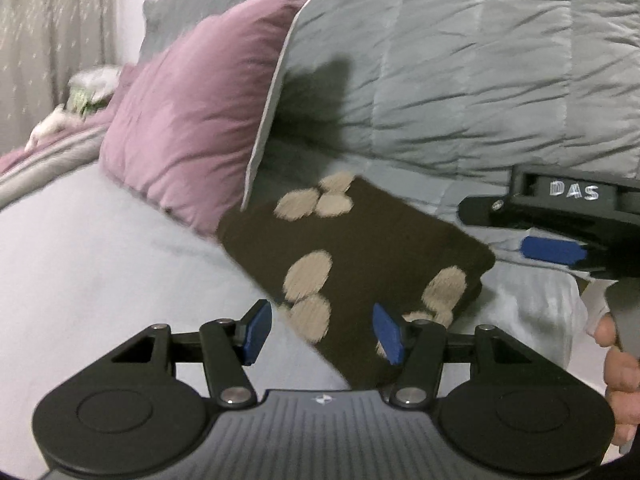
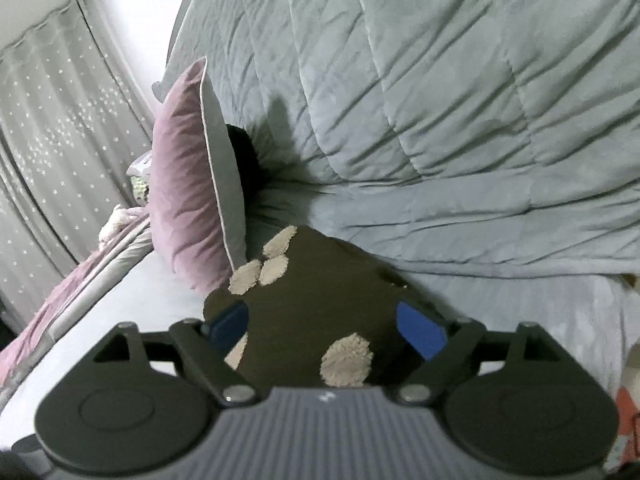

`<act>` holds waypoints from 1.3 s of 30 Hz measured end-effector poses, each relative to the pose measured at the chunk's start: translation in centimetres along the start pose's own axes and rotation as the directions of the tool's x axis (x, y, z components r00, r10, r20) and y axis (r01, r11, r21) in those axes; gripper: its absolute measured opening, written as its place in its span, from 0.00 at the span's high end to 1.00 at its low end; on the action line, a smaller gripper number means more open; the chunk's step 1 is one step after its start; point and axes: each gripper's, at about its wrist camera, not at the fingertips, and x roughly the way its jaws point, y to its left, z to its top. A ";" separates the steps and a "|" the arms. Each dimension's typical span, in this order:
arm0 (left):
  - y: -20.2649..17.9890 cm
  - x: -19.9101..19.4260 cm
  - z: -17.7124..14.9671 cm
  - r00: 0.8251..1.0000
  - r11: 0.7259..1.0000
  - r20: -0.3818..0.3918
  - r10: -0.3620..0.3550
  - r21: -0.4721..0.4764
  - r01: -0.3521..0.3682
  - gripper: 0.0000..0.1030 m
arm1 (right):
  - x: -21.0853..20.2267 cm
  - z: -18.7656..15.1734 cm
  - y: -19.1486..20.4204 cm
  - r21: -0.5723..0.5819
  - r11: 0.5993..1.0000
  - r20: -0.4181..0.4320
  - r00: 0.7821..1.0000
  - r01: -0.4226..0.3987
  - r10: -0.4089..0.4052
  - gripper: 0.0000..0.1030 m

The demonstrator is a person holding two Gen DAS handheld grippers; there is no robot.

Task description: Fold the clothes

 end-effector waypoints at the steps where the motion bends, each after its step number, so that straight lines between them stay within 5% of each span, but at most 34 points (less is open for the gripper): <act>1: 0.2 -0.1 0.0 1.000 1.000 -0.016 0.008 -0.011 -0.008 0.45 | -0.4 -0.1 0.3 -0.004 1.000 0.004 1.000 0.017 -0.017 0.07; 10: 1.2 -0.5 -0.4 0.982 0.996 -0.174 0.073 -0.037 -0.081 0.31 | -2.8 -2.0 1.7 0.011 0.996 -0.026 0.995 0.093 -0.093 0.00; 21: 1.7 0.8 -1.4 0.962 0.985 -0.219 0.165 -0.010 -0.172 0.02 | -2.6 -3.8 2.1 -0.014 0.985 -0.089 0.981 0.173 -0.174 0.00; 39: 1.5 2.5 -2.9 0.956 0.989 -0.258 0.137 -0.012 -0.145 0.00 | -2.8 -3.5 4.0 -0.029 0.976 -0.091 0.972 0.215 -0.217 0.00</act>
